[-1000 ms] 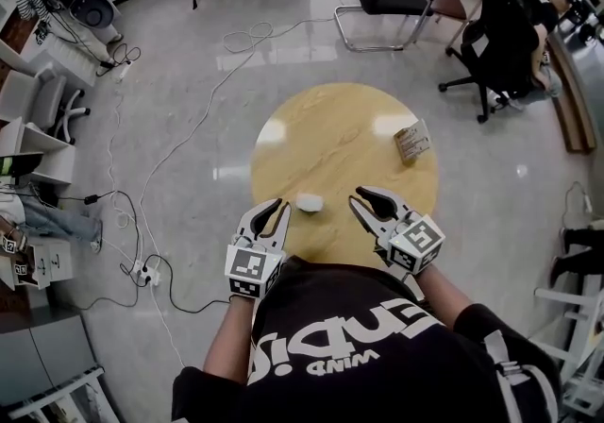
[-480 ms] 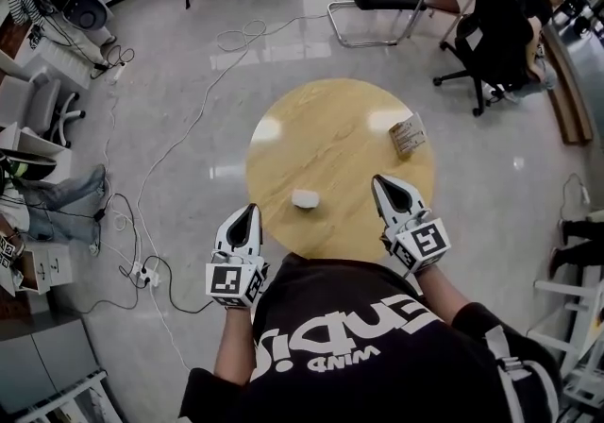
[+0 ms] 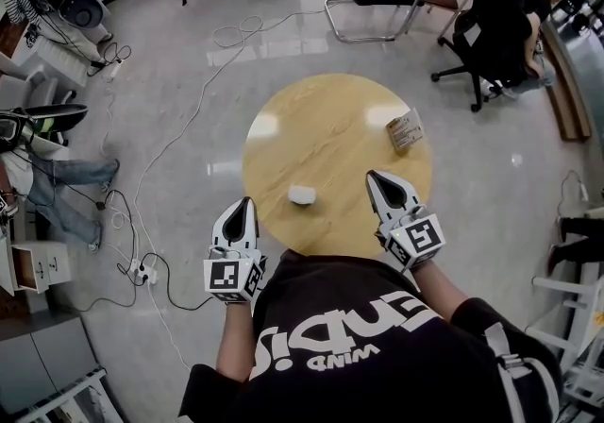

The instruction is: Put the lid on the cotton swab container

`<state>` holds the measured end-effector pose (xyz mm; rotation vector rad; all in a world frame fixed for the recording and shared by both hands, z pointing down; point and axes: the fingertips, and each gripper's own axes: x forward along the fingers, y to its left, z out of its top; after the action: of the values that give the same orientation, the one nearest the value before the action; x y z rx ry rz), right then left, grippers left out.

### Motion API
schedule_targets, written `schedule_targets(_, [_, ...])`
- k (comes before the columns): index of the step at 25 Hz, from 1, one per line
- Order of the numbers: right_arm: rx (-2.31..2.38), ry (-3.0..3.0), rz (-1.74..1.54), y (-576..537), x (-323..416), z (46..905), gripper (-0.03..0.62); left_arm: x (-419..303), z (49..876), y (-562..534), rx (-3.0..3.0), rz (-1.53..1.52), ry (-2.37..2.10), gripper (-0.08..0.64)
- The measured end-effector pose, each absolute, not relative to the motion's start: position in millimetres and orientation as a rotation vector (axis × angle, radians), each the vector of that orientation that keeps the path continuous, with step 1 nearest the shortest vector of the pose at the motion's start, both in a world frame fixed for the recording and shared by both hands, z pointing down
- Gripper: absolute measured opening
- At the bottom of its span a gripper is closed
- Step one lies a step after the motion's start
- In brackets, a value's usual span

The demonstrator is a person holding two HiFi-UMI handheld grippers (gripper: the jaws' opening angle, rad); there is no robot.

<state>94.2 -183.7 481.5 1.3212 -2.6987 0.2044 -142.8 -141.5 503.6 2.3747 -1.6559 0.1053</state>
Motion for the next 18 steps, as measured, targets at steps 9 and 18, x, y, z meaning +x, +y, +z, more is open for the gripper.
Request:
schedule_targets(9, [1.283, -2.712, 0.211, -179.5, 86.7, 483.5, 0.003, -143.9, 501.4, -141.8, 2.367, 0.086, -1.666, 0.011])
schedule_targets(18, [1.274, -2.717, 0.211, -178.0, 82.9, 484.4, 0.003, -148.1, 503.6, -143.4, 2.320, 0.069, -1.674, 0.011])
